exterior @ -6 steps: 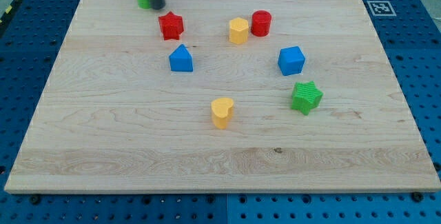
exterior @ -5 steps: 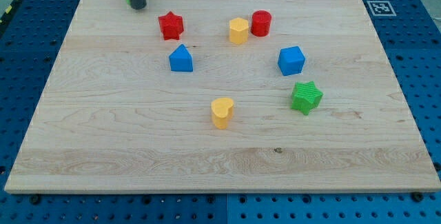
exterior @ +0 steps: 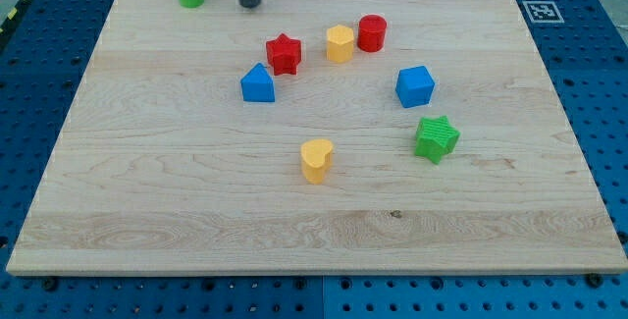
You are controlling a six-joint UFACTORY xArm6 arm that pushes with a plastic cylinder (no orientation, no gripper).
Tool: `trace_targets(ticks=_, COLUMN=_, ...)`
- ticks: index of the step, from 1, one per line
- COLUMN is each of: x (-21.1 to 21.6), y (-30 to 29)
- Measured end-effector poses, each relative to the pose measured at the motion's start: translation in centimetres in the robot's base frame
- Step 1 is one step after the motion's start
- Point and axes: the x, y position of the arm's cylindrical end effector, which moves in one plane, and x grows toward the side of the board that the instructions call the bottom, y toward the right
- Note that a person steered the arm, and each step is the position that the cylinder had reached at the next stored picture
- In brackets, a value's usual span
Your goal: Slide the green circle a bit left
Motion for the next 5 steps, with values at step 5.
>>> trace_targets(ticks=5, x=0.7, y=2.6)
